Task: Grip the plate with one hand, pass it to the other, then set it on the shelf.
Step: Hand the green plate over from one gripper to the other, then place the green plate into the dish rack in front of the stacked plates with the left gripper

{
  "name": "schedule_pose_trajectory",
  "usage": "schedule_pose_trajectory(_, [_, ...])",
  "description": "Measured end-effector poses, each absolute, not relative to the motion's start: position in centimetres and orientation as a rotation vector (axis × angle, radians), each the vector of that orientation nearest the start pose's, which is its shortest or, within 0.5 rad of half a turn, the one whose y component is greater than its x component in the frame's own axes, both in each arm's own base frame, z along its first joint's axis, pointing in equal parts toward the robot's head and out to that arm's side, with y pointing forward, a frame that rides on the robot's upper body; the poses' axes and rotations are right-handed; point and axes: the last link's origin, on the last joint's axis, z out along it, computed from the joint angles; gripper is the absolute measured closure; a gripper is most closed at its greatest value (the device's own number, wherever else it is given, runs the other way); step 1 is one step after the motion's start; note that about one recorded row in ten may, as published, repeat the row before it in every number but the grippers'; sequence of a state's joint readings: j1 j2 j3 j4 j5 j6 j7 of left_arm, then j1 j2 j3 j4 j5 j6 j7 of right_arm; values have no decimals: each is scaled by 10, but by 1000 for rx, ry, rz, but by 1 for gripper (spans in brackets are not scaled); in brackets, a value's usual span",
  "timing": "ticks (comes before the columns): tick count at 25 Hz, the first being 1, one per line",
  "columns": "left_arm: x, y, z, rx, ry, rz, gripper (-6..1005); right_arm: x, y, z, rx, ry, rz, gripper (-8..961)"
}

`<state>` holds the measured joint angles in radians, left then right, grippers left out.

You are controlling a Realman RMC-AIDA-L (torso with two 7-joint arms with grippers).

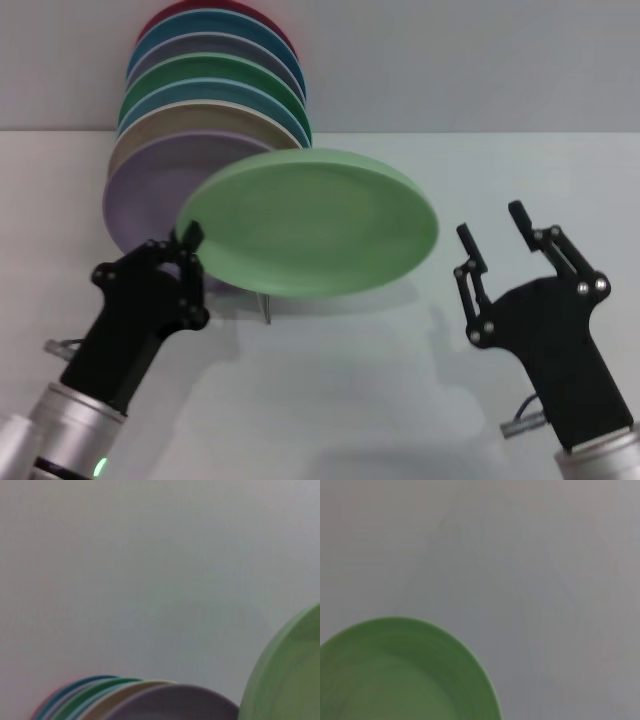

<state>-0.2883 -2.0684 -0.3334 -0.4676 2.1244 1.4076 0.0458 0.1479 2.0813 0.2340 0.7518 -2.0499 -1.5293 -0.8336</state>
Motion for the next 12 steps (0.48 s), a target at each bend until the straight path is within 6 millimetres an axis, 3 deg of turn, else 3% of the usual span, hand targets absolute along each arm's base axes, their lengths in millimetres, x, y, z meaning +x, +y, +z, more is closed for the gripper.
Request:
schedule_pose_trajectory(3, [-260, 251, -64, -1754, -342, -1006, 946, 219, 192, -84, -1630, -91, 670, 545])
schedule_pose_trajectory(12, [-265, 249, -30, -1609, -195, -1062, 938, 230, 200, -90, -1681, -90, 604, 545])
